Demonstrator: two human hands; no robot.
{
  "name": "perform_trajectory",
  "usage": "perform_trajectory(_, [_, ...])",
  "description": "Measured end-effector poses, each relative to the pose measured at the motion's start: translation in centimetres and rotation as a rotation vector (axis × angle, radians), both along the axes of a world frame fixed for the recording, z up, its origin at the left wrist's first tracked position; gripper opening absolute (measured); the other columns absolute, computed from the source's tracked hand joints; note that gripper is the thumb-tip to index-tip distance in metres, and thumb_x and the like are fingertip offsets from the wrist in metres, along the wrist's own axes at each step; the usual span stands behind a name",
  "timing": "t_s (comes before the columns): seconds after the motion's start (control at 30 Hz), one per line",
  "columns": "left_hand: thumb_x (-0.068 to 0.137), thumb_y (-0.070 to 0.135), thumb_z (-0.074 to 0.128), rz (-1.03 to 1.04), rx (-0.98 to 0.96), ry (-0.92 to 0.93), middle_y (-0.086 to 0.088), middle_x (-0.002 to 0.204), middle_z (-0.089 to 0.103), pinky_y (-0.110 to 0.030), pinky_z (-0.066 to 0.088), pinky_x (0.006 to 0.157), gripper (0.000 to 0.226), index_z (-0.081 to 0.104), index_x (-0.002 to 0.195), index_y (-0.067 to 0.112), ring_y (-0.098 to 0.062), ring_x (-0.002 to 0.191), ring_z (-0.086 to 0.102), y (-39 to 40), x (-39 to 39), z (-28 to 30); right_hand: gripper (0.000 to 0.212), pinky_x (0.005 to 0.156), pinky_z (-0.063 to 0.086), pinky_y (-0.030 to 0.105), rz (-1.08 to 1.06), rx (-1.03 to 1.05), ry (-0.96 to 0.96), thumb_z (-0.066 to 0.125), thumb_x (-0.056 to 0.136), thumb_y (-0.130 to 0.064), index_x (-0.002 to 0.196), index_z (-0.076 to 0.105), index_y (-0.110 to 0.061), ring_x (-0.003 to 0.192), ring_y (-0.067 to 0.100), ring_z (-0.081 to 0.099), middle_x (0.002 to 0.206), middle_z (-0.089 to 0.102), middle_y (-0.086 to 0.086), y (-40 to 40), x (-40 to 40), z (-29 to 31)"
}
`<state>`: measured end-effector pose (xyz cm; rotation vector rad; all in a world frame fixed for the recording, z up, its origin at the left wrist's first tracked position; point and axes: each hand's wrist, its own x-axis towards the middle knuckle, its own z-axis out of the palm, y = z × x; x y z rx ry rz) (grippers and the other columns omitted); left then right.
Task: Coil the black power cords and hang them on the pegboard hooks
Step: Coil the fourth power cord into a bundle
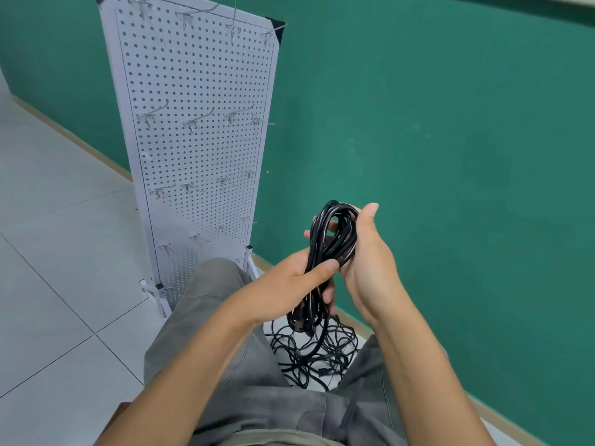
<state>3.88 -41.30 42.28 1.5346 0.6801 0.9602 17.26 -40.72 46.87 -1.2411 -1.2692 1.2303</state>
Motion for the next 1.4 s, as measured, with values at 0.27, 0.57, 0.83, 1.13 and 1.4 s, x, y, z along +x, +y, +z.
perform_trajectory(0.27, [0.098, 0.034, 0.053, -0.007, -0.219, -0.322, 0.002, 0.054, 0.042, -0.034, 0.059, 0.071, 0.046, 0.051, 0.111, -0.01, -0.017, 0.049, 0.057, -0.5, 1.1, -0.2, 0.058, 0.045, 0.05, 0.029, 0.105, 0.108, -0.168, 0.022, 0.09, -0.078, 0.123, 0.043, -0.036, 0.084, 0.02, 0.071, 0.12, 0.066, -0.005, -0.4, 0.3, 0.6])
perform_trajectory(0.57, [0.094, 0.047, 0.059, 0.349, -0.319, -0.571, 0.008, 0.057, 0.042, -0.033, 0.045, 0.062, 0.033, 0.048, 0.078, 0.02, -0.013, 0.05, 0.053, 0.9, -1.7, 0.9, 0.098, 0.112, 0.044, 0.053, 0.439, -0.126, 0.007, 0.005, 0.085, -0.084, 0.146, 0.048, -0.022, 0.123, 0.023, 0.065, 0.135, 0.066, 0.008, -1.1, -1.4, -5.4])
perform_trajectory(0.83, [0.106, 0.038, 0.054, 0.783, -0.309, -0.704, 0.005, 0.056, 0.042, -0.031, 0.054, 0.056, 0.035, 0.047, 0.079, 0.017, -0.016, 0.048, 0.051, 2.7, -5.8, 0.8, 0.083, 0.108, 0.046, 0.042, 0.474, -0.127, -0.22, 0.01, 0.096, -0.067, 0.123, 0.068, -0.014, 0.106, 0.024, 0.072, 0.104, 0.078, 0.009, -2.0, -1.4, -7.2])
perform_trajectory(1.13, [0.107, 0.036, 0.053, 1.018, -0.157, -0.315, 0.005, 0.051, 0.048, -0.031, 0.05, 0.054, 0.041, 0.046, 0.073, 0.014, -0.019, 0.046, 0.06, 3.8, -7.2, -0.9, 0.02, 0.066, 0.041, 0.031, 0.394, 0.089, -0.474, 0.058, 0.1, -0.014, 0.088, 0.074, -0.012, 0.065, 0.013, 0.048, 0.069, 0.058, 0.004, -2.9, -1.0, -5.3])
perform_trajectory(1.4, [0.106, 0.035, 0.053, 0.794, -0.088, -0.029, 0.006, 0.047, 0.05, -0.02, 0.039, 0.046, 0.048, 0.05, 0.063, 0.014, -0.007, 0.04, 0.049, 2.4, -3.0, -1.1, 0.03, 0.068, 0.044, 0.039, 0.36, 0.3, -0.446, 0.046, 0.107, -0.008, 0.116, 0.064, -0.029, 0.066, 0.014, 0.053, 0.087, 0.069, -0.008, -3.2, -1.1, -1.4])
